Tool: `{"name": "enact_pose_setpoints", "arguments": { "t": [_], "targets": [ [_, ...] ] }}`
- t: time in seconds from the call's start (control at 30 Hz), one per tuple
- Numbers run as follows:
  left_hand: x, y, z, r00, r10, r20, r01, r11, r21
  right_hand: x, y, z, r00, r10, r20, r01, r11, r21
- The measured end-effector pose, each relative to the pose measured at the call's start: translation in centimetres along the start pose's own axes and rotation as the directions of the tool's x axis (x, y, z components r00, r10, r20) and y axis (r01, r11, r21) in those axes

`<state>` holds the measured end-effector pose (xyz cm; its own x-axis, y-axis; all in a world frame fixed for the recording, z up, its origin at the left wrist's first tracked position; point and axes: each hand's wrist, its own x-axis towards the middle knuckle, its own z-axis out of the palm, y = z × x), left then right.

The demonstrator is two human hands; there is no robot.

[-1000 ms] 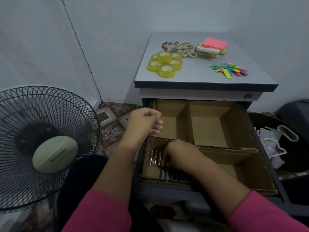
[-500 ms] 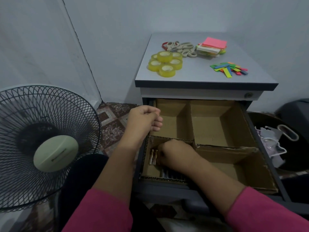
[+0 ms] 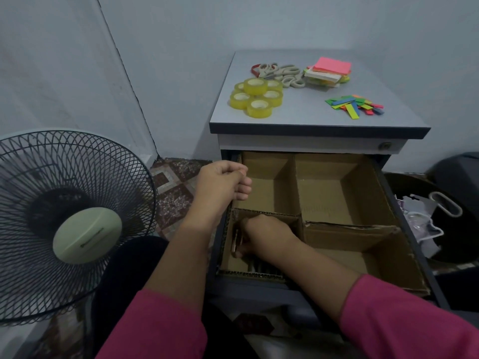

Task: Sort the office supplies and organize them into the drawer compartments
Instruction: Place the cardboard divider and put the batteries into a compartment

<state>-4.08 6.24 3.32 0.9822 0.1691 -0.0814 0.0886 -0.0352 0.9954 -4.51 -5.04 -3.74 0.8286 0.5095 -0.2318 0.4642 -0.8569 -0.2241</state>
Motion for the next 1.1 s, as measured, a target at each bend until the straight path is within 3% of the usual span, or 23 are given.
{"name": "enact_pose_setpoints", "arguments": {
  "t": [0.2,0.3,0.43,0.63,0.73,0.8,0.87,0.93,1.0,1.1],
  "targets": [
    [-0.2,0.1,0.1,1.000,-0.003,0.003,0.003,1.000,0.012,-0.2,0.0,-0.4,0.998,0.030,0.050,-0.032,0.999,0.028],
    [-0.2,0.2,-0.1,1.000,-0.007,-0.007,0.007,1.000,0.004,-1.0,0.7,-1.4,0.994,0.112,-0.009,-0.112,0.994,0.018],
    [-0.2,0.4,-0.4,1.000,-0.012,0.009,0.012,1.000,0.007,-3.0,2.7,-5.0,0.977,0.211,0.000,-0.205,0.950,0.237],
    [0.0,0.2,0.0,0.977,-0.084,0.197,0.062,0.991,0.119,-5.6,6.5,-7.3,0.937,0.287,-0.199,-0.176,0.881,0.440],
    [-0.3,0.0,0.1,0.886,-0.209,0.414,0.119,0.965,0.232,-5.7,7.5,-5.7,0.931,0.322,-0.170,-0.175,0.805,0.567],
    [-0.8,-0.6,1.0,0.801,-0.310,0.512,0.074,0.900,0.429,-5.8,7.6,-5.0,0.927,0.341,-0.154,-0.161,0.736,0.658],
    [-1.3,-1.5,2.3,0.754,-0.391,0.527,-0.033,0.780,0.625,-5.7,7.7,-4.8,0.924,0.343,-0.169,-0.147,0.726,0.672],
    [-1.6,-2.6,3.6,0.771,-0.410,0.487,-0.215,0.553,0.805,-5.6,7.8,-4.7,0.924,0.337,-0.183,-0.134,0.730,0.670],
    [-1.5,-3.6,4.7,0.810,-0.314,0.496,-0.396,0.330,0.857,-5.5,7.9,-4.6,0.922,0.338,-0.188,-0.128,0.724,0.678],
    [-0.8,-4.9,6.0,0.771,-0.438,0.462,-0.407,0.219,0.887,-5.4,7.9,-4.5,0.921,0.338,-0.195,-0.121,0.722,0.681]
  ]
}}
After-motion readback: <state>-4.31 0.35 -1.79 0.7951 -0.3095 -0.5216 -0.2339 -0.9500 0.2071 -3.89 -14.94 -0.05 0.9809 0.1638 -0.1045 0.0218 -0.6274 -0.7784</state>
